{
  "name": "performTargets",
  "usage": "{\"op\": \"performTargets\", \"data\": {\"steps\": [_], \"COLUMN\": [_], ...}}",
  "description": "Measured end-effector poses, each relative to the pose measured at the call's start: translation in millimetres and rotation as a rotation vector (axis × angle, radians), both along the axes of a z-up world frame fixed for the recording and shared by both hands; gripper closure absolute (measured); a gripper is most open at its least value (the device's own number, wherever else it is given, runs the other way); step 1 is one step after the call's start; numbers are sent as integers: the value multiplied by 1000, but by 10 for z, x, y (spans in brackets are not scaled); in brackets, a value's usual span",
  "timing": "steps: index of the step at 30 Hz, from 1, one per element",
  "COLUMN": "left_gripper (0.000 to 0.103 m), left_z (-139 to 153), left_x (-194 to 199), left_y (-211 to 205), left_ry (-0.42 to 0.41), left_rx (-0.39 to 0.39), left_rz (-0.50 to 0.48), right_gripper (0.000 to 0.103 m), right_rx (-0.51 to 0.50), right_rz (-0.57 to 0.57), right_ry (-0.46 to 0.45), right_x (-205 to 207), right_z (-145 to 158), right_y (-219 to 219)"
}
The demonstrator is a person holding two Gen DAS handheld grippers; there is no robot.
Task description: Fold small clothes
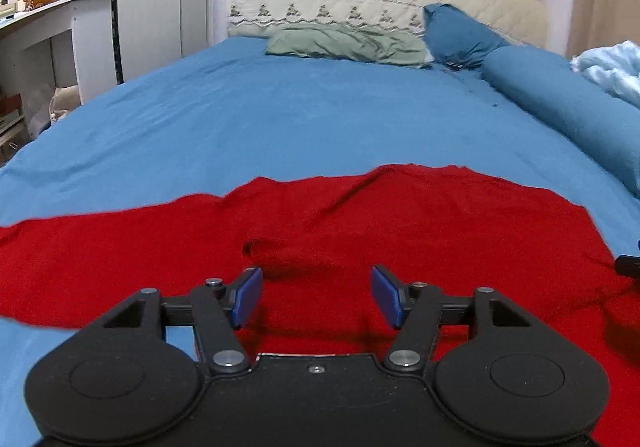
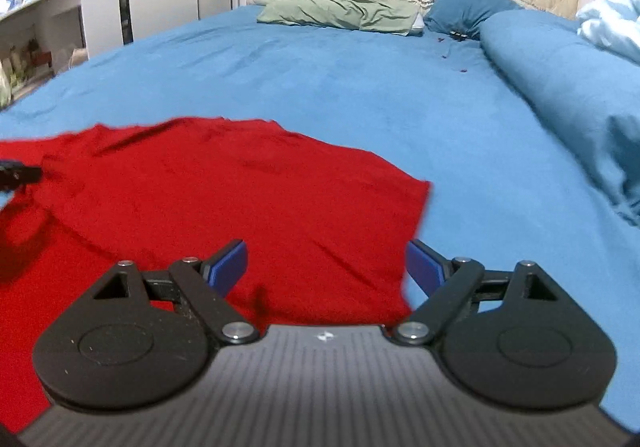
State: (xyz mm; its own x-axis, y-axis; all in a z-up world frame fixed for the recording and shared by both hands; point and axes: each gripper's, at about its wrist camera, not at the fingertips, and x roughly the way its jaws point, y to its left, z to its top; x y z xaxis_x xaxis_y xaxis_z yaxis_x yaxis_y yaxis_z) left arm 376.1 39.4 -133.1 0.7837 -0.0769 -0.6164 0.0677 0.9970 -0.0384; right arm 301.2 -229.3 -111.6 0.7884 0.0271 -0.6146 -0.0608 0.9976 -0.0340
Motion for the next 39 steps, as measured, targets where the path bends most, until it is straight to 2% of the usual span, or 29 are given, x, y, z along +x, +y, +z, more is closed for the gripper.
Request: {"op": "performTargets", "data": {"steps": [5, 8, 12, 13, 17, 20, 22, 24, 26, 28, 30, 32, 36, 39], "left_gripper": [38, 39, 41, 44, 45, 44, 44, 44, 44, 44, 42, 41, 40, 39], "left_z": [-32, -56, -128, -130, -93, -23, 8, 64, 194, 297, 263, 135, -279, -286], "left_x": [280, 401, 602, 648, 755, 842, 898, 878, 704, 509, 415, 401, 574, 575], "left_y": [183, 213, 210, 215, 235, 241, 289, 359, 391, 258, 63, -52, -32, 112], "left_ry": [39, 62, 144, 162, 204, 174, 134, 122, 93, 81, 105, 135, 233, 215], "left_rx": [-48, -54, -50, -58, -104, -75, -3, 19, -18, -12, 15, 8, 37, 11], "left_rz": [44, 15, 14, 20, 22, 48, 110, 151, 125, 17, -118, -186, -141, -130], "right_gripper": [1, 1, 1, 1, 1, 1, 1, 1, 1, 0, 0, 0, 0, 0], "right_rx": [81, 84, 93, 93, 95, 99, 96, 83, 76, 80, 78, 68, 55, 112], "right_rz": [27, 64, 87, 85, 81, 65, 37, 6, -17, -24, -25, -36, -97, -88], "right_ry": [-1, 3, 34, 43, 85, 112, 121, 118, 110, 100, 113, 131, 170, 157], "right_x": [198, 320, 422, 427, 451, 498, 502, 488, 473, 474, 498, 514, 490, 398], "right_z": [-132, -213, -303, -314, -283, -233, -188, -140, -97, -73, -102, -149, -306, -327], "right_y": [56, 108, 178, 187, 205, 222, 231, 238, 239, 240, 247, 232, 65, -86]}}
